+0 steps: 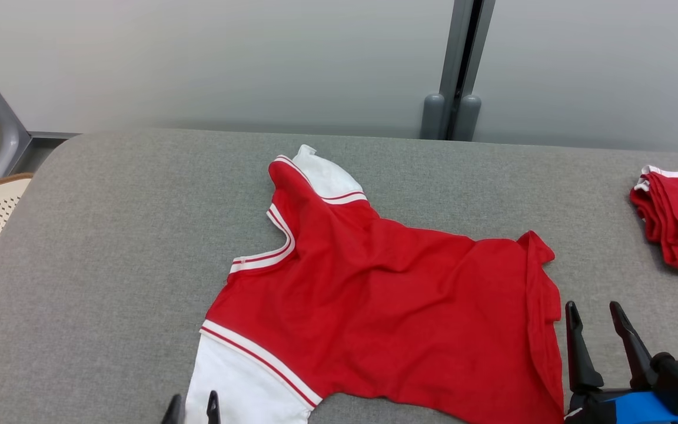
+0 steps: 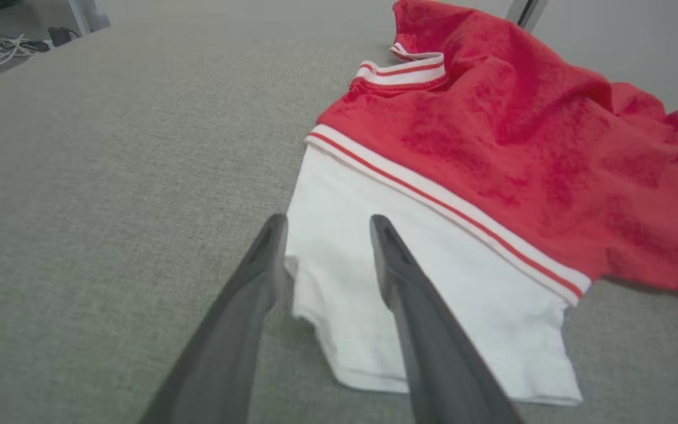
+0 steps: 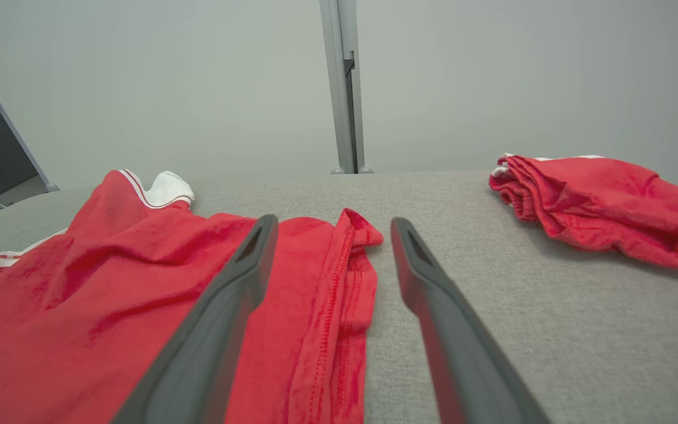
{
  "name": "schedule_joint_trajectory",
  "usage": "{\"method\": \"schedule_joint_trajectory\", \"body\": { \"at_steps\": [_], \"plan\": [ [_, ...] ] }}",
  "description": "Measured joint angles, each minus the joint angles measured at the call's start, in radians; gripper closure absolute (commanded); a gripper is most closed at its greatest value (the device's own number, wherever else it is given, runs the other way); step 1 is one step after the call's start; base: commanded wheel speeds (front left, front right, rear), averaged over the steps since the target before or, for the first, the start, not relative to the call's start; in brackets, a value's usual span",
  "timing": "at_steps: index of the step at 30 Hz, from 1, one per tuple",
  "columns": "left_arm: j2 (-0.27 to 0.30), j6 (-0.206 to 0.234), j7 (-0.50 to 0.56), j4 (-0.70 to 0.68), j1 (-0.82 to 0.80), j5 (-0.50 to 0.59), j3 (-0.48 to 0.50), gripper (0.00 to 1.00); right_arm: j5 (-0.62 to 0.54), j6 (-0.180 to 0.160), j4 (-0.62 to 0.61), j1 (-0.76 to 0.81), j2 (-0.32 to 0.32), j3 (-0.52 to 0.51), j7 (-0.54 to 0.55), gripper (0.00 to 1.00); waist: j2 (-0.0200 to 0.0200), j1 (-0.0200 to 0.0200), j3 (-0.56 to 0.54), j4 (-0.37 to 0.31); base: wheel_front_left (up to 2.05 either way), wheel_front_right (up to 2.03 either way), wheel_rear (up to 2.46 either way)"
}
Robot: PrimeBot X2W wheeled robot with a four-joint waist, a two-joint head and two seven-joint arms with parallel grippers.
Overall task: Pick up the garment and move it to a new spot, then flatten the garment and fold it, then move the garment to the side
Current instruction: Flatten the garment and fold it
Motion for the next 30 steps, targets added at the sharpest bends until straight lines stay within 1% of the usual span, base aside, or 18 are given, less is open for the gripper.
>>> {"method": "schedule_joint_trajectory", "body": {
  "at_steps": [8, 13, 17, 22, 30],
  "plan": [
    [0.001, 0.001, 0.0, -0.166, -0.03, 0.065, 0.072, 0.0, -0.008, 0.0, 0.009, 0.007, 0.0, -0.013, 0.0, 0.0, 0.0, 0.0, -0.016, -0.012, 0.0, 0.0, 0.0],
    [0.0, -0.007, 0.0, -0.23, -0.061, 0.1, 0.113, 0.0, -0.008, 0.0, 0.014, 0.017, 0.0, -0.009, 0.0, 0.0, 0.0, 0.0, -0.026, -0.032, 0.0, 0.0, 0.0],
    [0.0, -0.019, 0.0, -0.241, -0.092, 0.125, 0.127, 0.0, -0.016, 0.0, 0.021, 0.019, 0.0, -0.014, 0.0, 0.0, 0.0, 0.0, -0.031, -0.051, 0.0, 0.0, 0.0],
    [0.001, -0.044, 0.0, -0.224, -0.143, 0.149, 0.129, 0.0, -0.024, 0.0, 0.032, 0.02, 0.0, -0.019, 0.0, 0.0, 0.0, 0.0, -0.037, -0.075, 0.0, 0.0, 0.0],
    [-0.003, -0.053, 0.0, -0.192, -0.182, 0.166, 0.137, 0.0, -0.05, 0.0, 0.053, 0.013, 0.0, -0.013, 0.015, 0.0, 0.0, 0.0, -0.037, -0.099, 0.0, 0.0, 0.0]
  ]
}}
